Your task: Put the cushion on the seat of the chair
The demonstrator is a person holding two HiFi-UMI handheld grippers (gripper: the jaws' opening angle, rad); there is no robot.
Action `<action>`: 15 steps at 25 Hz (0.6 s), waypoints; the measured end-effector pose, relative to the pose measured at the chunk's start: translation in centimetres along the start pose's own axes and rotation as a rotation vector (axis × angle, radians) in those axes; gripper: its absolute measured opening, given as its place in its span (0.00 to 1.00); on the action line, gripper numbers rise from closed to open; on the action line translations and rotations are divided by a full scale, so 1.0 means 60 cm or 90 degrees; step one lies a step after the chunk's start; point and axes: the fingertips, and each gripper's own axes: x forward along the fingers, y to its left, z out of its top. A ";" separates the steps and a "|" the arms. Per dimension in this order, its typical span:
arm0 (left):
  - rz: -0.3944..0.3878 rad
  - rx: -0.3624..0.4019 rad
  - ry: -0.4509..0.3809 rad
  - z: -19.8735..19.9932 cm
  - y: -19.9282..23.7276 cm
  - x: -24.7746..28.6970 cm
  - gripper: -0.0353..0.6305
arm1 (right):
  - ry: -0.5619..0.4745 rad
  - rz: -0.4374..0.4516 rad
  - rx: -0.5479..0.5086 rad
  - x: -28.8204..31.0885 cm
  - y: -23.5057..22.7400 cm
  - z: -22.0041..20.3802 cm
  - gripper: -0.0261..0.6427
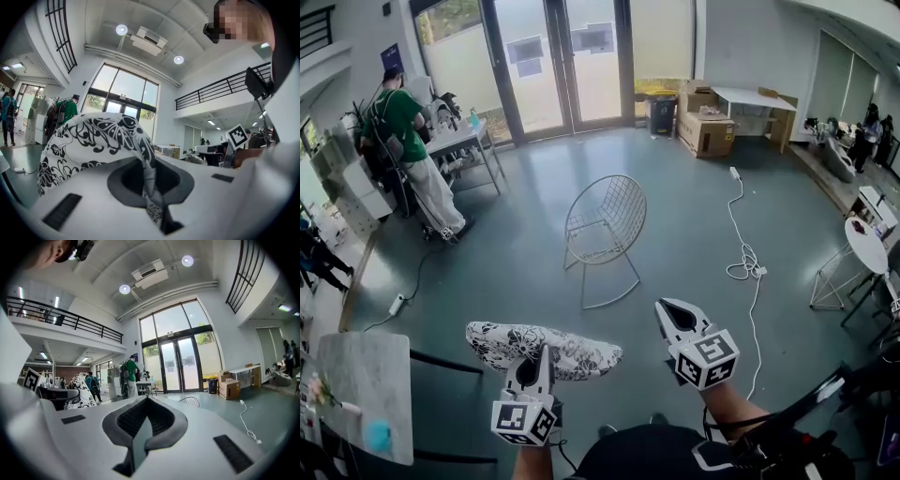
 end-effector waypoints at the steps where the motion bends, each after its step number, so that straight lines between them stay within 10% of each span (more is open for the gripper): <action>1: 0.001 -0.001 -0.001 -0.002 0.003 -0.003 0.08 | 0.002 0.000 0.000 0.000 0.003 -0.003 0.05; 15: -0.011 -0.029 -0.043 0.002 0.085 -0.027 0.08 | 0.009 -0.025 -0.003 0.025 0.077 -0.027 0.05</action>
